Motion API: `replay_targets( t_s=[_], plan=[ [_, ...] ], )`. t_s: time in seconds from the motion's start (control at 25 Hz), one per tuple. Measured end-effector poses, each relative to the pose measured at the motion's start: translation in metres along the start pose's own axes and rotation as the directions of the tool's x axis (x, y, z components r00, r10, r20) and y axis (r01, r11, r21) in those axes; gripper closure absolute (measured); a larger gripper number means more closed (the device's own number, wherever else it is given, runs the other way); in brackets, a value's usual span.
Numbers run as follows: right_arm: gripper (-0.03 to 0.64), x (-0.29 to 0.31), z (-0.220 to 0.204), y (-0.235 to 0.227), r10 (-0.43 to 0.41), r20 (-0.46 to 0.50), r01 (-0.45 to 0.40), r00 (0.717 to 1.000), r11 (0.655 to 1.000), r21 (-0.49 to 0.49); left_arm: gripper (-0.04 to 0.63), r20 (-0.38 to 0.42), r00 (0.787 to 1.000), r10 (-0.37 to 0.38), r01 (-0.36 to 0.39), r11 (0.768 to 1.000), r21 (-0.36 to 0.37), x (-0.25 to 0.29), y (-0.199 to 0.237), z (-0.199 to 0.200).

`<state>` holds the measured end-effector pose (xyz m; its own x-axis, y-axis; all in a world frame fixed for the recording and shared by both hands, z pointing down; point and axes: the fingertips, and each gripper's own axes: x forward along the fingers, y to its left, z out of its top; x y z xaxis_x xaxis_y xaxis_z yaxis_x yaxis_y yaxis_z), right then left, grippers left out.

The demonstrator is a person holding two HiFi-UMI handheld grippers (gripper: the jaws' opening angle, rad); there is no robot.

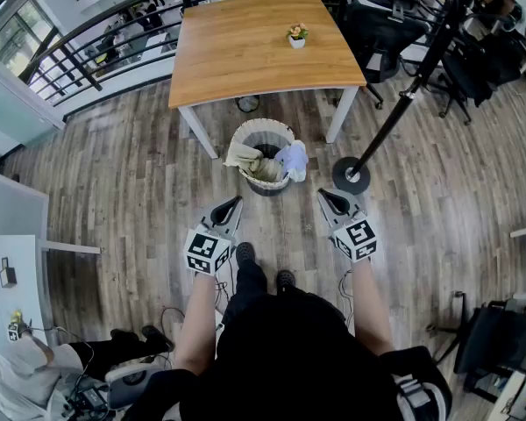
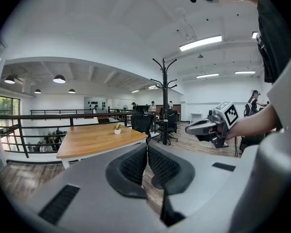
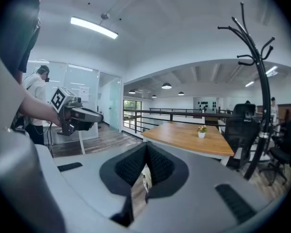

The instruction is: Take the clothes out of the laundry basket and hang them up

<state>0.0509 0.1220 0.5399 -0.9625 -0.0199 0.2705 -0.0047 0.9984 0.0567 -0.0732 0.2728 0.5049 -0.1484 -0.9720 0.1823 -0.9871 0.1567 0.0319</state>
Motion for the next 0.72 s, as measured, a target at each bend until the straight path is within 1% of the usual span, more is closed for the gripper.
replay_targets(
  t_s=[0.52,0.72],
  plan=[
    [0.611,0.008,-0.001,-0.009,0.024,-0.010,-0.024,1.000,1.000,-0.012,0.571,-0.004,1.000,0.013,-0.013,1.000,-0.003,0.010,0.004,0.003],
    [0.610,0.008,-0.003,-0.012,0.030,0.005,-0.030,1.000,1.000,-0.004,0.571,-0.007,1.000,0.013,-0.013,1.000,-0.004,0.014,0.002,0.003]
  ],
)
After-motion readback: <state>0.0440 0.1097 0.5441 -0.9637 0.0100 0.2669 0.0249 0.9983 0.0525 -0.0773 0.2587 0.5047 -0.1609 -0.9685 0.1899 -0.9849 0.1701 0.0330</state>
